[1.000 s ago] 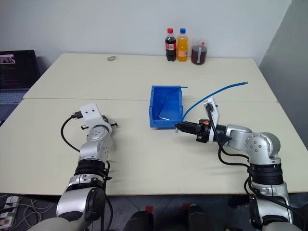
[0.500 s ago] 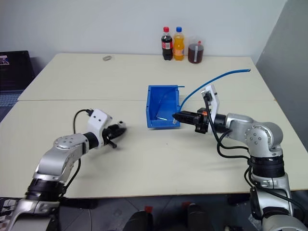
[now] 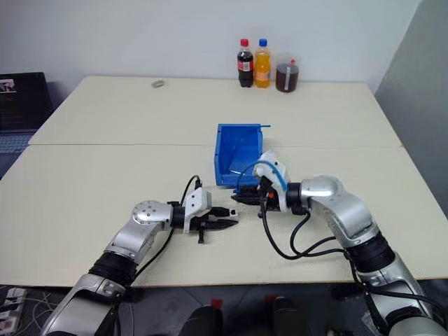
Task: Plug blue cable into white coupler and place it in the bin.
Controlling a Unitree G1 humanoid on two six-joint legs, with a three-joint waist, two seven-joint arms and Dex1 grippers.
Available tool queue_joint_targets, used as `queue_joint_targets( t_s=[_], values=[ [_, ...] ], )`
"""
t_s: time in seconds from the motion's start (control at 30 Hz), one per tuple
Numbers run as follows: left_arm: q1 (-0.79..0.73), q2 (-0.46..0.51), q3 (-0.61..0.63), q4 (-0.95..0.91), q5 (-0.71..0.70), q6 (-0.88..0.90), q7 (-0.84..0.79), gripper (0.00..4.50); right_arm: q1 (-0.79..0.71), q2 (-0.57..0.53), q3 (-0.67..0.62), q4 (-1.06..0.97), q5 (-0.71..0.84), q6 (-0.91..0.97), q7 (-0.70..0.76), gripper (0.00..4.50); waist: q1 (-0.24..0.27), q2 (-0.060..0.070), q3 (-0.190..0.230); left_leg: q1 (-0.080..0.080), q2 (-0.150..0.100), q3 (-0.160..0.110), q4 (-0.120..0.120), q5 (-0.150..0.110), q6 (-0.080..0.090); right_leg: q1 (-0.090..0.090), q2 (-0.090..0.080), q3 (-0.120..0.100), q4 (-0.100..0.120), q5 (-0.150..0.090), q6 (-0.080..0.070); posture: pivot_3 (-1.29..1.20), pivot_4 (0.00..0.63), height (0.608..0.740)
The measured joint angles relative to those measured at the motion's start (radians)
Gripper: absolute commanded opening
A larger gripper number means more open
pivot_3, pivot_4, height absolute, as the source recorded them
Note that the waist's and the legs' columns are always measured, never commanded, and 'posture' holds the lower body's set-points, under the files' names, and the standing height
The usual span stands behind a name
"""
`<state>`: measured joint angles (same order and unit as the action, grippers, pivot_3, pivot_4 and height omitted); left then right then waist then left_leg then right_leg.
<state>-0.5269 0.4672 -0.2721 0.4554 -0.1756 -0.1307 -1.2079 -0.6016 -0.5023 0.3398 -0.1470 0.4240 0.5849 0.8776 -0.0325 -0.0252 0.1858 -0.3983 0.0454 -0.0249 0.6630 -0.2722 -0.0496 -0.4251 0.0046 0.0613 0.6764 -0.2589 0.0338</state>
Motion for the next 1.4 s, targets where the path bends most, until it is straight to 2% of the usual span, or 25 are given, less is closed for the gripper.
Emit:
queue_joint_targets(
  t_s=[0.27,0.43,1.4],
  values=[
    [-0.009,-0.013,0.001,0.052,0.007,-0.087,-0.057,0.78,0.026,0.096,0.005,0.082,-0.051,-0.053,-0.003,0.2,0.0,0.0,0.0,0.001,0.0,0.0,0.0,0.0,0.0,0.001,0.0,0.0,0.002,0.0,0.0,0.0,0.15,0.74],
    [-0.008,-0.007,0.002,0.052,0.007,-0.092,-0.073,0.78,0.034,0.117,-0.002,0.106,-0.06,-0.067,0.01,0.2,0.0,0.0,0.0,0.001,0.0,0.0,0.0,0.0,0.0,0.0,0.0,0.0,0.002,0.0,0.0,0.0,0.15,0.74],
    [-0.002,0.004,0.005,0.037,0.001,-0.049,-0.073,0.78,0.066,0.132,-0.003,0.183,-0.13,-0.192,0.097,0.2,-0.001,0.0,0.0,0.005,0.0,0.0,0.0,0.0,0.0,0.003,0.001,0.001,0.003,0.0,0.0,0.0,0.15,0.74]
  ],
)
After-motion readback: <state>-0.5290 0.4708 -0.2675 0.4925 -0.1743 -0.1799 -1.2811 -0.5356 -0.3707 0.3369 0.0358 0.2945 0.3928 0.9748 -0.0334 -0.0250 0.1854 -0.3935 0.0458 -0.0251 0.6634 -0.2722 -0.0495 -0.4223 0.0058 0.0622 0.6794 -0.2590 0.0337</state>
